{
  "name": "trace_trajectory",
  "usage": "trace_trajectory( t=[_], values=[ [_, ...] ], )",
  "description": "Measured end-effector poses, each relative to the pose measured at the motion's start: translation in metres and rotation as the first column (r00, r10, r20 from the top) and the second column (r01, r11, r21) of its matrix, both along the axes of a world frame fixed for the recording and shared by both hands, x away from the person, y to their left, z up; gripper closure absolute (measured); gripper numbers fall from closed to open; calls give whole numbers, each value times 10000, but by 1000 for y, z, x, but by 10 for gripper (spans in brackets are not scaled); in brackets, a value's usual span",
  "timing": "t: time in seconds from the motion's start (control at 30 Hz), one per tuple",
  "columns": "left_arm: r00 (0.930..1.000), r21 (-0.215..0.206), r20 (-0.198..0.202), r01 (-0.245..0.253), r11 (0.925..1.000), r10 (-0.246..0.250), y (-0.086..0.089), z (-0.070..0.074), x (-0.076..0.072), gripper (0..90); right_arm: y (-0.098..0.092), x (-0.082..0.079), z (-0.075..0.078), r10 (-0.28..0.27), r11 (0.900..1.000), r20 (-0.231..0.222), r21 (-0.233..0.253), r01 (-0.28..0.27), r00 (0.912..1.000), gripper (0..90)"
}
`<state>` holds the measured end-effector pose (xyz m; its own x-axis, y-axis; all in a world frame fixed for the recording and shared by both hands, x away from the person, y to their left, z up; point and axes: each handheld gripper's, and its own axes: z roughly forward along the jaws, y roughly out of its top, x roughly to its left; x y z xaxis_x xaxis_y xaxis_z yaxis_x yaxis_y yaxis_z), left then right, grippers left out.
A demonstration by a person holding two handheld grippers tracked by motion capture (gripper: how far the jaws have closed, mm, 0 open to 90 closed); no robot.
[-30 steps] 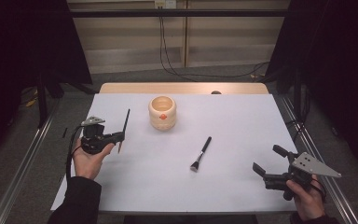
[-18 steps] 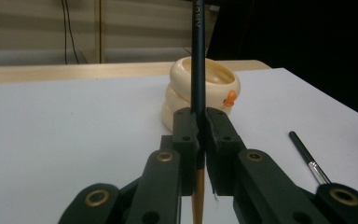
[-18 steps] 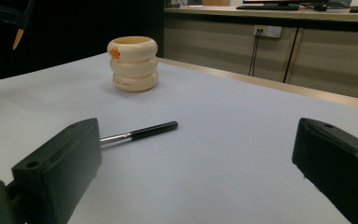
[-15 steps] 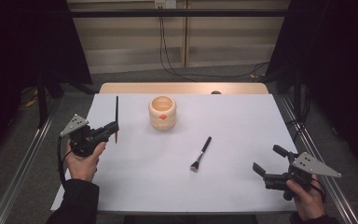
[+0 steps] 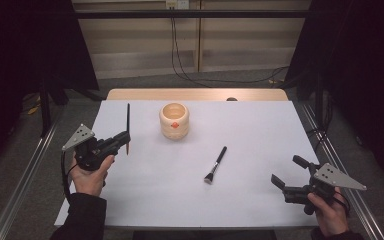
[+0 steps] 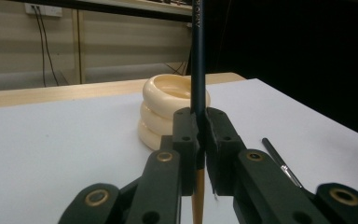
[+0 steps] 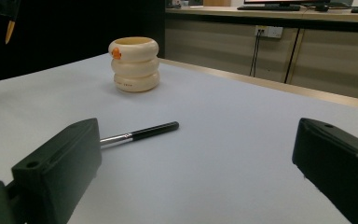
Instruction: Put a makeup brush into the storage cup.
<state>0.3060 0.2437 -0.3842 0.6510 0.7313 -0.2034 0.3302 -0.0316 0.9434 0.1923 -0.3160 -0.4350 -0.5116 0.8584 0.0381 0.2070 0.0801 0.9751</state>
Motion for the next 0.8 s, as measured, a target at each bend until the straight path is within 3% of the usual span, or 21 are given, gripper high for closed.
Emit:
trace_trajectory(
  t=[0.13,0.23,0.27,0.33,0.53,0.8],
  values=[
    [9990,-2,113,423,9991,-423,-4,2,-3,835,0,0,0,-23,10000,-11,-44,23,10000,10],
    [9990,104,120,428,9990,-429,-7,4,-4,835,0,0,0,-33,10000,37,-86,33,10000,10],
    [9977,-32,115,670,9977,-670,-9,4,-4,835,0,0,0,-23,10000,18,-64,23,10000,10],
    [9981,-8,127,602,9982,-602,-11,5,-5,835,0,0,0,-30,10000,16,-51,30,10000,10],
    [9943,-337,80,1067,9937,-1065,-19,8,-7,835,1,0,0,-52,10000,-3,-73,52,10000,10],
    [9888,-130,182,1486,9888,-1483,-31,12,-12,835,0,0,0,-16,10000,49,-58,16,10000,10]
  ],
)
